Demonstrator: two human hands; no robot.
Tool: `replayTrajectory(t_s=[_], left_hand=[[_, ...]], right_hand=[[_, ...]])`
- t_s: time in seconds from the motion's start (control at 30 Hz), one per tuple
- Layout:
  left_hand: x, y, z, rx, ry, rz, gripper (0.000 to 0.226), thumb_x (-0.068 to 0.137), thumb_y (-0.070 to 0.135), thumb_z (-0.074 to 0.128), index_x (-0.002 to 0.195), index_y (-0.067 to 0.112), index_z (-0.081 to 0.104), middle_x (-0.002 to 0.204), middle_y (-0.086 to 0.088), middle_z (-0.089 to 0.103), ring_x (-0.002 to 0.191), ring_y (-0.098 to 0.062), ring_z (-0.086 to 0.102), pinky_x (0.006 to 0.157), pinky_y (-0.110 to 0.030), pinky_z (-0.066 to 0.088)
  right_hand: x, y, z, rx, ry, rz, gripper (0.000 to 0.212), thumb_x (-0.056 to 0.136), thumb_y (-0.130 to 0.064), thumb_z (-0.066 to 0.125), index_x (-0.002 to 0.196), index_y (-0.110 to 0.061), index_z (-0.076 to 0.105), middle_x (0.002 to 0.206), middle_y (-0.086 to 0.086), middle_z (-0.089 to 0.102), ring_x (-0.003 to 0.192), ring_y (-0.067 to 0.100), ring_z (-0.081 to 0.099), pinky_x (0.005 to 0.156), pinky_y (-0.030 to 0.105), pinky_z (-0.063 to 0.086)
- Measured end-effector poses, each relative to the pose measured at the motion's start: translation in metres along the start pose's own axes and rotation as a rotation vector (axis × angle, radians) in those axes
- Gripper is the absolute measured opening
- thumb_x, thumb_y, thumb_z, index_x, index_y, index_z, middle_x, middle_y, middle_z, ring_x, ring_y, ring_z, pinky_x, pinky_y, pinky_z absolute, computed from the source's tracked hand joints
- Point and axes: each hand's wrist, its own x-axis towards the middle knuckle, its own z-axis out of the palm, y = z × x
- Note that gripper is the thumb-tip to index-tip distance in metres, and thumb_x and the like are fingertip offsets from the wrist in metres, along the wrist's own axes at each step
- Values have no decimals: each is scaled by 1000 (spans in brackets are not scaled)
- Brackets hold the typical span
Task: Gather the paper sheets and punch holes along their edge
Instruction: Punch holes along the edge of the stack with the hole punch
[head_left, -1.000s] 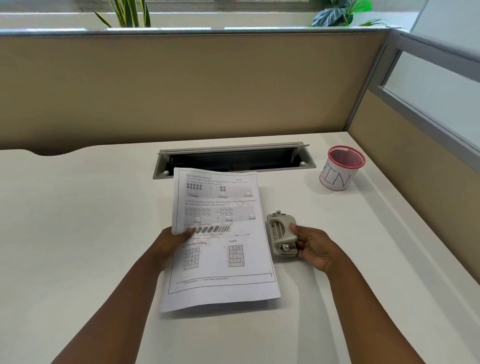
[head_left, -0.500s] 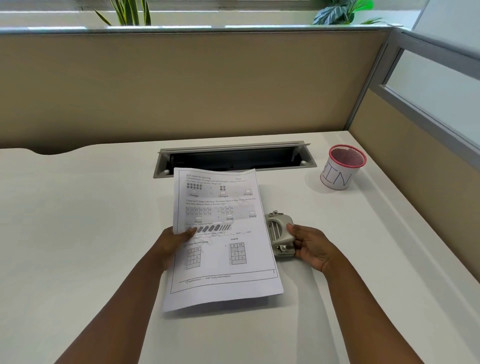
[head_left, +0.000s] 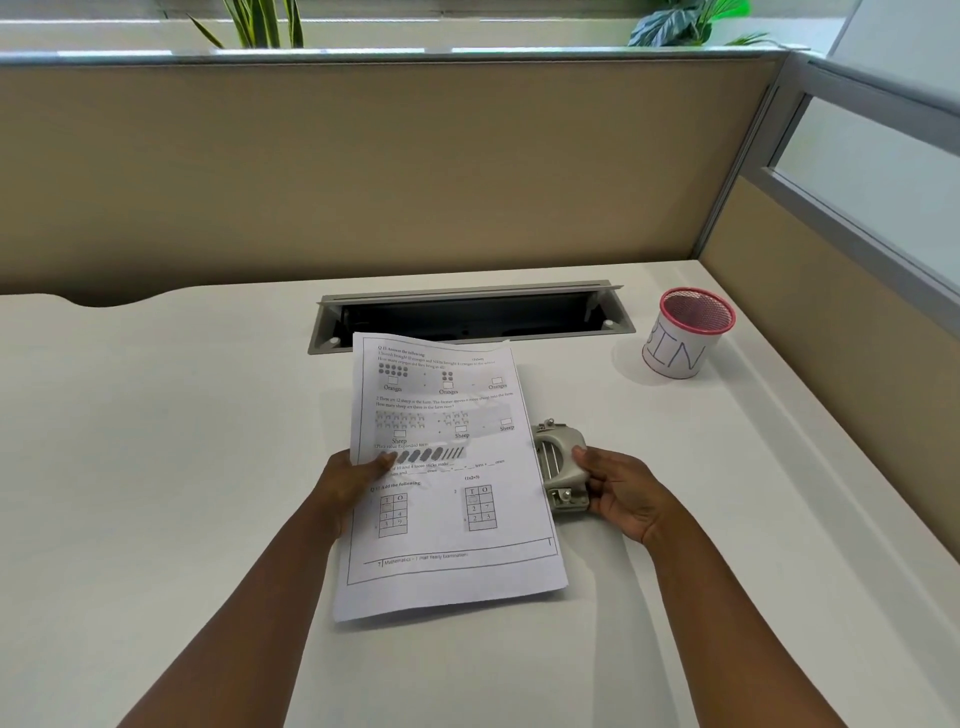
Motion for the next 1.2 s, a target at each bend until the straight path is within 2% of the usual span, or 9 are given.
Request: replayTrajectory(t_s=[0.13,0.3,0.57,0.67,0.8,0.93,1.03,1.1,1.2], left_hand=[[0,1,3,-2,27,4,34,85,12,64,115,-3,60,110,-24,65,91,-32,62,90,-46,50],[-1,2,6,-34,37,2,40,86,12,64,121,-6,57,118,-29,63,106,-43,61,97,-56,46],[-3,2,9,-38,-8,-21,34,85,13,64,115,-2,60,106,-22,65,89,-32,63,86,-43,51],[-3,0,11,-14,-32,-24,33,84,14,66,113,-1,61,102,-20,67,90,-33,64,87,-43,51],[-4,-2,17,-23,-73,-39,29,84,14,66,109,1,62,99,-20,68,91,-35,65,88,-46,52],[-3,-4,17,-52,-93,-51,19,84,12,66,102,5,64,85,-11,70,78,-27,66,71,-34,54],[-1,-5,16,-50,-110,-64,12,83,11,67,94,6,65,77,-7,73,72,-24,68,65,-31,54],[0,-6,16,-40,-103,-63,11,82,11,68,91,6,65,73,-5,74,71,-23,69,69,-33,55],[0,-7,17,-33,-95,-48,22,82,12,69,101,3,64,89,-13,70,80,-28,67,83,-40,52]], right_hand=[[0,2,0,-18,-18,-10,15,90,-5,52,83,-5,65,59,3,73,51,11,69,51,25,58],[2,4,0,-53,-31,-7,13,89,-4,53,87,-6,65,60,2,73,52,12,69,53,25,59],[5,1,-3,-73,0,-7,12,90,-7,53,85,-7,65,57,1,72,51,12,69,50,26,58],[7,2,-2,-78,15,-9,11,89,-8,55,85,-7,66,58,2,72,52,13,69,52,28,58],[9,3,2,-69,22,-26,10,89,-8,55,87,-7,65,55,2,71,50,15,69,45,27,57],[9,3,5,-77,32,-38,10,89,-10,55,84,-9,64,52,1,70,47,14,69,42,24,54],[11,3,6,-64,40,-51,11,90,-11,54,85,-10,63,53,2,71,47,16,69,42,25,55],[11,3,7,-72,42,-56,12,91,-11,53,85,-10,63,53,2,71,48,16,69,43,26,55],[11,3,7,-90,51,-43,10,90,-11,54,85,-10,63,54,2,70,48,15,68,47,28,56]])
